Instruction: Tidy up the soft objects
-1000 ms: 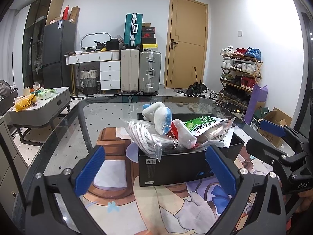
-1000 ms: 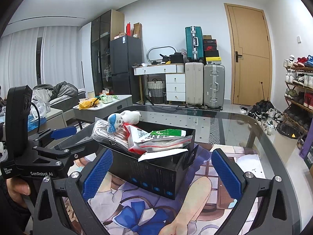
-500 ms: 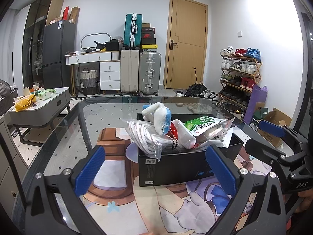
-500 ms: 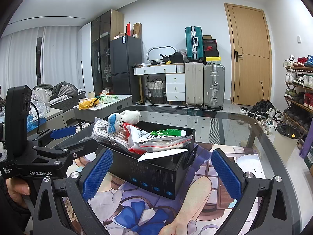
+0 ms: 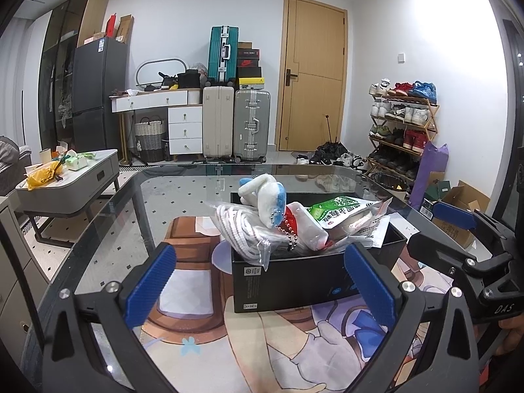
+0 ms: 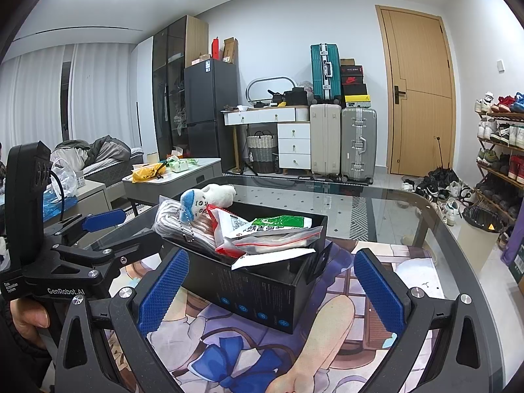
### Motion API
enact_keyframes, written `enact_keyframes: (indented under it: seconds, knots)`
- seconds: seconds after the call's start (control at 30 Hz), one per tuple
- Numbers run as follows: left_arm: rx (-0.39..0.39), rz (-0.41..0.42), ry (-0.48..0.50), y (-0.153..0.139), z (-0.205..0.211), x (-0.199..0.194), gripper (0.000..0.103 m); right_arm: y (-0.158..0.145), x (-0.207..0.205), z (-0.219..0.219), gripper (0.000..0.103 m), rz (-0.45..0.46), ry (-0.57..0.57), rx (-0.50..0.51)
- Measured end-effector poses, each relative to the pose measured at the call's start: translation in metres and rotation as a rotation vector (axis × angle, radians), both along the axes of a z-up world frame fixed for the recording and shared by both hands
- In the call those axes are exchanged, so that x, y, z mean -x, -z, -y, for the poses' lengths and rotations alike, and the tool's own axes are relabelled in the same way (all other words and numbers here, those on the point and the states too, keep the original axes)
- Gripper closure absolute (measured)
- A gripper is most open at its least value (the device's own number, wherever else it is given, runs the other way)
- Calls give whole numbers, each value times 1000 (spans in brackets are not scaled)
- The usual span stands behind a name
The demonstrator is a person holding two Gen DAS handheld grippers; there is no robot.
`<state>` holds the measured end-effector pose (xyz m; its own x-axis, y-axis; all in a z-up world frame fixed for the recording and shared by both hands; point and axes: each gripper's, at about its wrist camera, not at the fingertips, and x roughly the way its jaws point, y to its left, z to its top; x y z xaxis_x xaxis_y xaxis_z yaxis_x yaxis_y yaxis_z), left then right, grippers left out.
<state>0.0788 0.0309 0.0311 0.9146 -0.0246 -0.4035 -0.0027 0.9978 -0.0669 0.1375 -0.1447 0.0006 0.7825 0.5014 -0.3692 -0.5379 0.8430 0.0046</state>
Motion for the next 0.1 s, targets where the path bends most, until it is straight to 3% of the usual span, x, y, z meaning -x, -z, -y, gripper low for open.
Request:
enact_keyframes:
  seconds: [0.1]
  knots:
    - [-5,2,0,1,2,1,0,0,0,0,1,0,0,0]
